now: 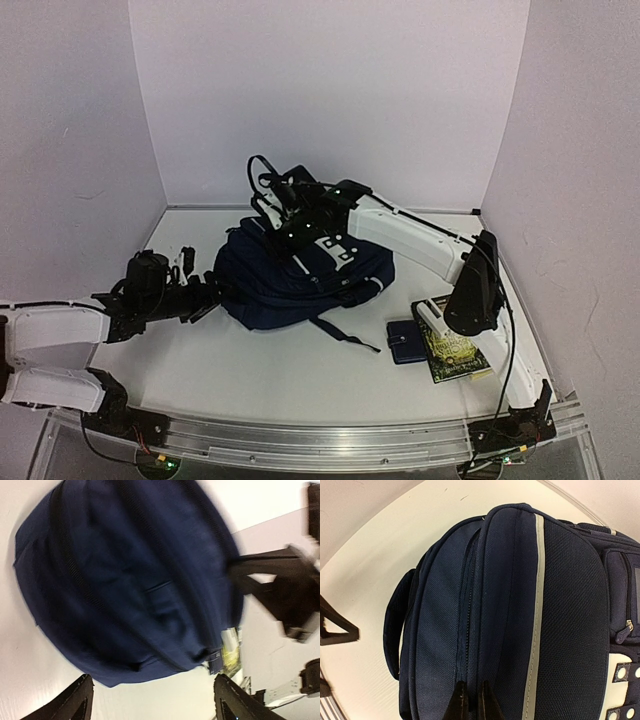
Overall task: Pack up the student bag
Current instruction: Adjust the student bag at the center of the board.
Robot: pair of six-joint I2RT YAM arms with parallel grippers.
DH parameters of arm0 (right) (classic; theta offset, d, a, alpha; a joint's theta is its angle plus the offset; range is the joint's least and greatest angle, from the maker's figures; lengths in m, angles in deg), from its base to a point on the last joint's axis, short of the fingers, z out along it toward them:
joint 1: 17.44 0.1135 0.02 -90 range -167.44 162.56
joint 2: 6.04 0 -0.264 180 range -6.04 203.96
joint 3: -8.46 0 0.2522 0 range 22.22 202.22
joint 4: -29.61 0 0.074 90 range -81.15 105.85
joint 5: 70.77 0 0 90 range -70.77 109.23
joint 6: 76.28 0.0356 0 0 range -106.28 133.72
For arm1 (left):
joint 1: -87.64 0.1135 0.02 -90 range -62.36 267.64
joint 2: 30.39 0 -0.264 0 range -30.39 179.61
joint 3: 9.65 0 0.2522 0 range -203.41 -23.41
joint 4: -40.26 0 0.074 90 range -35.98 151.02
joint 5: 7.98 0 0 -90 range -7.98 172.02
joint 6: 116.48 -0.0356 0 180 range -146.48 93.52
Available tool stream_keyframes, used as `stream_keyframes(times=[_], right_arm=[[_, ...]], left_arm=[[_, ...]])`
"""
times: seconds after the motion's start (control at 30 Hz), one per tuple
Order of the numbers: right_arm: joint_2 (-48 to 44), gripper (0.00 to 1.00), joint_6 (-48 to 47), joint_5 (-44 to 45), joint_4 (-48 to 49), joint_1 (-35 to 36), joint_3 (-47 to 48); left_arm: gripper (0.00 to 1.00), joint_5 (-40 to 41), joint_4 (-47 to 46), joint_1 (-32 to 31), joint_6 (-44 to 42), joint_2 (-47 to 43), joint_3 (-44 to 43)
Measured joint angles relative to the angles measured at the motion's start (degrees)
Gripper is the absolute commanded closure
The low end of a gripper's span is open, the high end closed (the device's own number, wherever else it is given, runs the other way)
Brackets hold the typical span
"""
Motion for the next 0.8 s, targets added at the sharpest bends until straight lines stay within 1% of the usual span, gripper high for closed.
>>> stream_keyframes(times=[0.13, 0.27, 0.33, 0.43, 0.53, 0.57, 0.6, 0.67, 0.7, 0.8], right_arm=[[-0.06, 1.00, 0.45, -0.12, 0.04, -0.01, 0.35], [-0.36, 1.00, 1.62, -1.03, 0.15, 0.00, -0.03], [-0.74, 1.00, 2.63, -1.87, 1.05, 0.00, -1.08], [-1.27, 1.00, 4.99, -3.60, 3.67, -0.26, -3.19], [-1.16, 1.00, 7.35, -5.95, 5.80, -0.73, -4.10], [-0.93, 0.98, 7.92, -6.74, 6.06, -0.82, -3.95], [-0.55, 0.88, 8.37, -7.64, 6.19, -0.87, -3.62], [1.35, 0.58, 8.72, -9.62, 6.07, -0.86, -1.62], [2.34, 0.48, 8.85, -10.79, 6.28, -0.79, -0.75], [4.22, 0.31, 8.02, -15.09, 7.86, -0.48, 0.32]], left_arm=[[0.41, 1.92, 0.30, -0.26, 1.50, 11.04, -1.44], [0.55, 3.65, 0.58, -0.05, 3.17, 21.68, -5.84], [0.59, 3.33, 0.47, 0.83, 4.20, 25.19, -8.69], [0.58, 2.04, 0.73, 3.94, 5.19, 28.74, -11.71], [0.53, 1.24, 1.61, 6.91, 5.57, 30.53, -13.78], [0.50, 1.40, 2.20, 7.70, 5.62, 30.64, -14.26], [0.45, 1.79, 2.85, 8.48, 5.62, 30.66, -14.71], [0.35, 3.23, 4.36, 10.08, 5.59, 30.42, -15.31], [0.31, 4.06, 5.34, 10.71, 5.59, 29.96, -15.37], [0.26, 6.85, 9.20, 11.82, 5.48, 26.17, -15.04]])
